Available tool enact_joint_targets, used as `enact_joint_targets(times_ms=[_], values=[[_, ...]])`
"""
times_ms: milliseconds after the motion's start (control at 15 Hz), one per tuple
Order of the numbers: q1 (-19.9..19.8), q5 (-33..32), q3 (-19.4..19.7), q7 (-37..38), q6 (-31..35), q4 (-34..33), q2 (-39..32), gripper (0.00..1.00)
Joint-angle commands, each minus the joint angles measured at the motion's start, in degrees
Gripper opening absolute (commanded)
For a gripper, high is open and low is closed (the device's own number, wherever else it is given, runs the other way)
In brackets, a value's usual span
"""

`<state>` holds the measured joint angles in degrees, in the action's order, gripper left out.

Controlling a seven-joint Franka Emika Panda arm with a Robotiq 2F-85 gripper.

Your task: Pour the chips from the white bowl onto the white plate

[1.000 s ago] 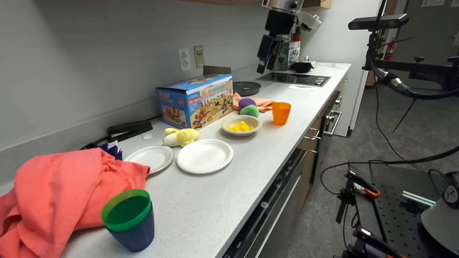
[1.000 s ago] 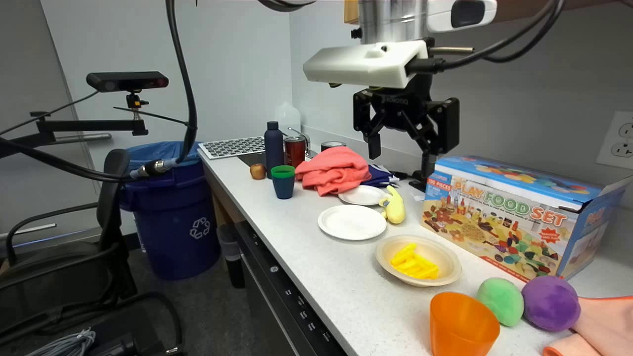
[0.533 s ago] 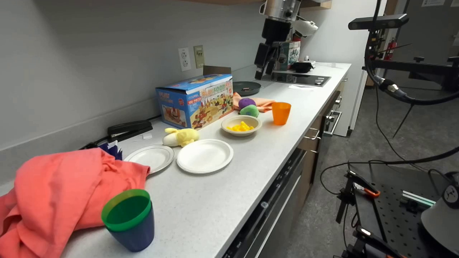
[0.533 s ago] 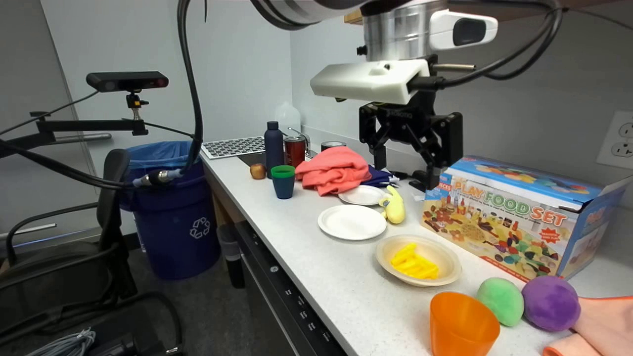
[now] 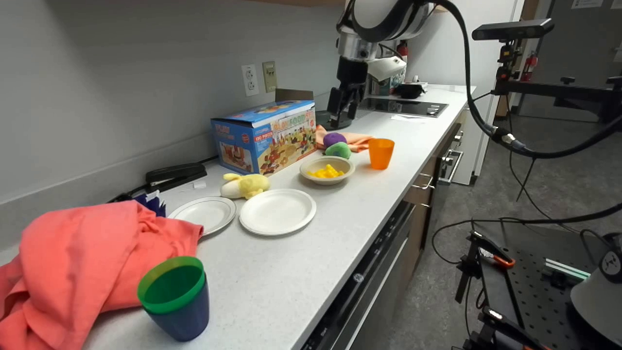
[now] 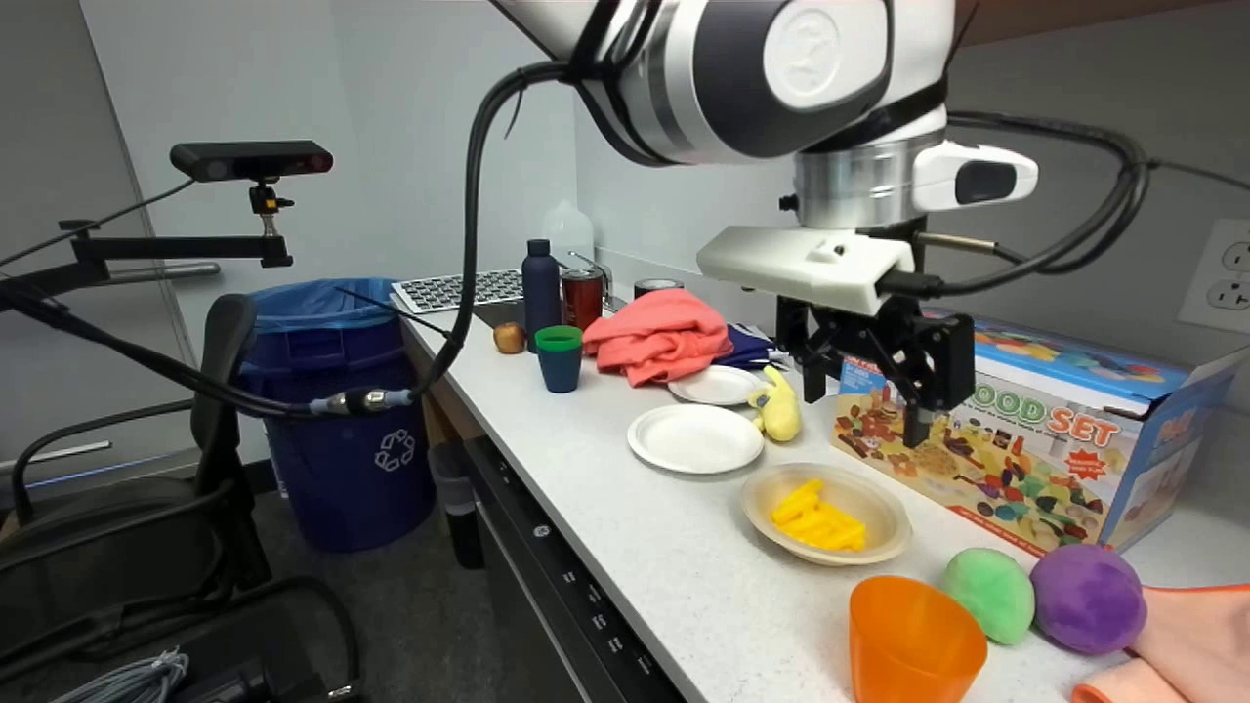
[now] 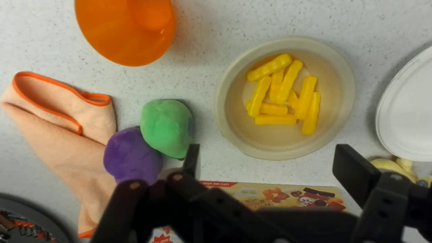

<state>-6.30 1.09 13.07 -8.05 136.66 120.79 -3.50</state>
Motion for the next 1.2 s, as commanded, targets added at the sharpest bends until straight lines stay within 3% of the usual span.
enact_joint_targets(times_ms=[0, 600, 1133], values=[[-2.8, 6.4, -1.3, -0.4, -0.9, -7.2, -8.3, 1.0], [-9.1, 15.5, -4.7, -1.7, -4.8, -16.2, -18.8, 1.0], [-10.9, 15.7, -5.3, -0.8, -5.9, -18.0, -22.2, 1.0]])
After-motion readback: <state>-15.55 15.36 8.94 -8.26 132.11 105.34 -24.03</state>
